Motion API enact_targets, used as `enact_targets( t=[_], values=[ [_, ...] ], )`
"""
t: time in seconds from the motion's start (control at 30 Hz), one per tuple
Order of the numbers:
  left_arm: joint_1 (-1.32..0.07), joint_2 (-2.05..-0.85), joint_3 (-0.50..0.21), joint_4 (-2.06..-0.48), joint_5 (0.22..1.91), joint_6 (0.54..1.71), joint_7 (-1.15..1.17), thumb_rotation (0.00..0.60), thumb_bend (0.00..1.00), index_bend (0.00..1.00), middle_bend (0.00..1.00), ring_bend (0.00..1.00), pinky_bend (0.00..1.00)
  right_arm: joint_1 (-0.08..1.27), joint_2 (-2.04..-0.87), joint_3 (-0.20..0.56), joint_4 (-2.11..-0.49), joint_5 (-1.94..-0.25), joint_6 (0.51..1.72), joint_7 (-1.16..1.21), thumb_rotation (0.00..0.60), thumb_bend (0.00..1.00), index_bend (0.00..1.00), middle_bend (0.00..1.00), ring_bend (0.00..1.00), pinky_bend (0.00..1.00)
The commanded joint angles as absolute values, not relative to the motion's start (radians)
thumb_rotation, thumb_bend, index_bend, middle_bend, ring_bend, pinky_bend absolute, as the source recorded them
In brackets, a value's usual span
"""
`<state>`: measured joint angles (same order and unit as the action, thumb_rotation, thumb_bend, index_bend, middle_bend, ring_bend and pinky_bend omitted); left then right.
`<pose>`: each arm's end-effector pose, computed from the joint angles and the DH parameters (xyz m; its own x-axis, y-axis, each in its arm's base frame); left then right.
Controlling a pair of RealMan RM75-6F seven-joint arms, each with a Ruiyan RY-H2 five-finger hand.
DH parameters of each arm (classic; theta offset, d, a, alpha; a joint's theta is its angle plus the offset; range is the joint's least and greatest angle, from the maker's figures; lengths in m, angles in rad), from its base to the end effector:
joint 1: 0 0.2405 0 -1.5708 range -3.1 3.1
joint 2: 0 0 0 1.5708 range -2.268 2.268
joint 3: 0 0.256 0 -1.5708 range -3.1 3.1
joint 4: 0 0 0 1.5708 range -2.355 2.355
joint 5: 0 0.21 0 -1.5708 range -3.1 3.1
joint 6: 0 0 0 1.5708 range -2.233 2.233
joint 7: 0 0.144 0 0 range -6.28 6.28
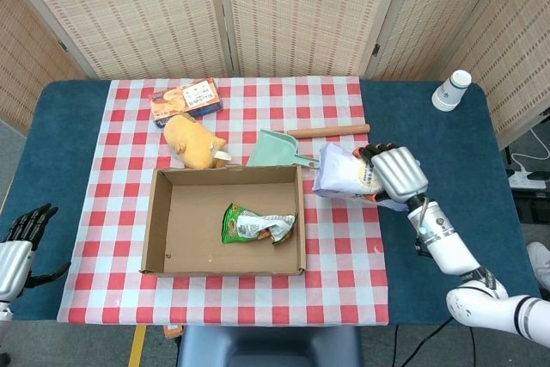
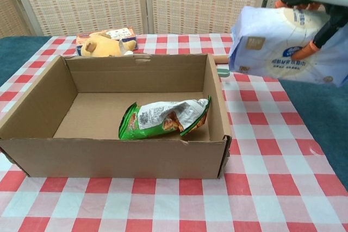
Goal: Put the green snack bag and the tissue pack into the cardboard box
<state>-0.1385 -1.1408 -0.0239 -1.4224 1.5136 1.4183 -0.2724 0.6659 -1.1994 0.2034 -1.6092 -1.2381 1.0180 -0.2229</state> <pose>-0.3410 0.1965 0.1607 0.3017 0.0662 0.9511 0.9532 -0.0390 -0.2997 -0.1765 -0.3566 0.1039 0.5043 -0.0831 0.8595 -0.8230 -0.3476 0.4493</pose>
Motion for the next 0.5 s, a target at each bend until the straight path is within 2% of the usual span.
enact_targets(
  t=[0.03,0.23,0.5],
  values=[
    [-0.139,-1.141,-0.024,-1.423,1.514,1.419,-0.272,0.600,0.20,0.00,0.00,0.00,0.08,0.662,-1.125,0.256,-1.740,-1.252,1.088,-0.272,0.600,0.18,0.84,0.60,0.65,0.86],
    [-0.137,-1.140,-0.023,-1.425,1.518,1.423,-0.272,0.600,0.20,0.00,0.00,0.00,0.08,0.689,-1.125,0.299,-1.862,-1.277,1.111,-0.251,0.600,0.18,0.84,0.60,0.65,0.86],
    [-0.133,-1.132,-0.018,-1.433,1.528,1.433,-0.282,0.600,0.20,0.00,0.00,0.00,0.08,0.763,-1.277,0.328,-1.856,-1.349,1.142,-0.227,0.600,0.18,0.83,0.60,0.65,0.86]
  ],
)
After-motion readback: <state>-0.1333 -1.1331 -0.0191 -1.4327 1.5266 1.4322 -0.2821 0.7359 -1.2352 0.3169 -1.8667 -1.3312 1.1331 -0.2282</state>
